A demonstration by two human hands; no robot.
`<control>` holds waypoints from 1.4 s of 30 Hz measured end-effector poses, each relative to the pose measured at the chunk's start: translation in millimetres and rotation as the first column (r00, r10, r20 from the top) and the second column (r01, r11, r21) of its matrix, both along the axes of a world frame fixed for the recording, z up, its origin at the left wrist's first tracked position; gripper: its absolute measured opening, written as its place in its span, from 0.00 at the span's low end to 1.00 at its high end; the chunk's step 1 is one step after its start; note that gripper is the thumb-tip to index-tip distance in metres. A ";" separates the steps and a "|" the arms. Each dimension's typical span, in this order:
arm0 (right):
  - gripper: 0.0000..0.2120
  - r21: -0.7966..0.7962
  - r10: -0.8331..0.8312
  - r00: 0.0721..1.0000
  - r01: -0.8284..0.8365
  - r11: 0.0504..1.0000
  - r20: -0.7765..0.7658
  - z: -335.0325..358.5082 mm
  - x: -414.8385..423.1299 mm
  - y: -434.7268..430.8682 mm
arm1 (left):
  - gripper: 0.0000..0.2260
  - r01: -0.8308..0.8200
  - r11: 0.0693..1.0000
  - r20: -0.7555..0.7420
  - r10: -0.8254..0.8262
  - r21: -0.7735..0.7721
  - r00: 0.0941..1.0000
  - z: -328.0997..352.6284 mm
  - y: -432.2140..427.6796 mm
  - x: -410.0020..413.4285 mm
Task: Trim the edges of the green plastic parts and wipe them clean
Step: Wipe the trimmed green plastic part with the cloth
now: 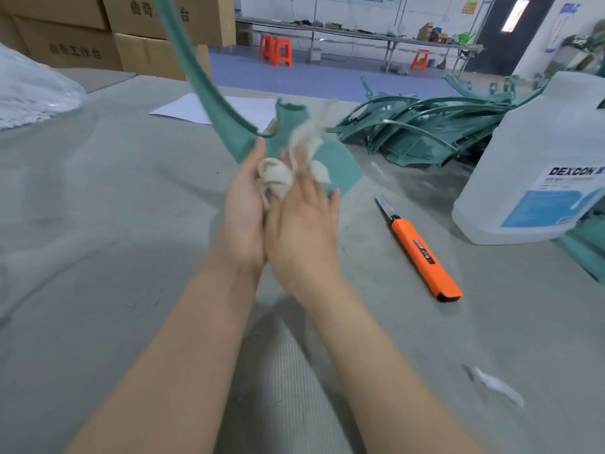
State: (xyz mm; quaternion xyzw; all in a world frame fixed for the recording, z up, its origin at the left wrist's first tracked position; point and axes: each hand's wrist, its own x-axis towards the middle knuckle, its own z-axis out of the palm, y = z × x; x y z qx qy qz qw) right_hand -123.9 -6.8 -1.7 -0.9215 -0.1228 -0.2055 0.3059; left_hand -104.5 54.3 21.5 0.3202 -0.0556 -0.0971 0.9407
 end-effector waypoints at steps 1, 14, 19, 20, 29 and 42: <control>0.26 0.010 0.070 0.998 -0.070 0.998 0.006 0.2 -3.6 7.2 | 0.21 -0.010 1.000 0.005 0.010 -0.001 1.000 0.2 7.8 0.4; 0.14 0.361 -0.258 0.964 0.217 0.907 0.069 -13.6 43.0 -70.6 | 0.16 -0.001 1.000 0.110 0.004 -0.026 0.994 -3.9 -2.7 3.3; 0.16 0.741 -0.204 0.951 0.309 0.596 -0.233 -6.9 35.5 -68.1 | 0.18 -0.226 0.974 0.030 0.227 -0.032 0.974 -2.7 4.5 8.5; 0.16 0.781 -0.119 0.958 0.281 0.557 -0.260 -4.7 31.8 -60.9 | 0.18 -0.266 0.964 0.045 0.266 -0.002 0.963 -3.0 3.2 8.7; 0.12 0.976 0.506 0.835 0.177 0.124 -0.216 4.5 5.6 -17.7 | 0.21 -0.326 0.944 0.104 0.320 0.048 0.942 0.0 -1.4 6.9; 0.12 0.936 -0.079 0.964 0.266 0.232 -0.255 7.1 29.9 -67.8 | 0.20 -0.052 0.981 0.078 0.038 0.186 0.996 -1.4 -22.6 -8.8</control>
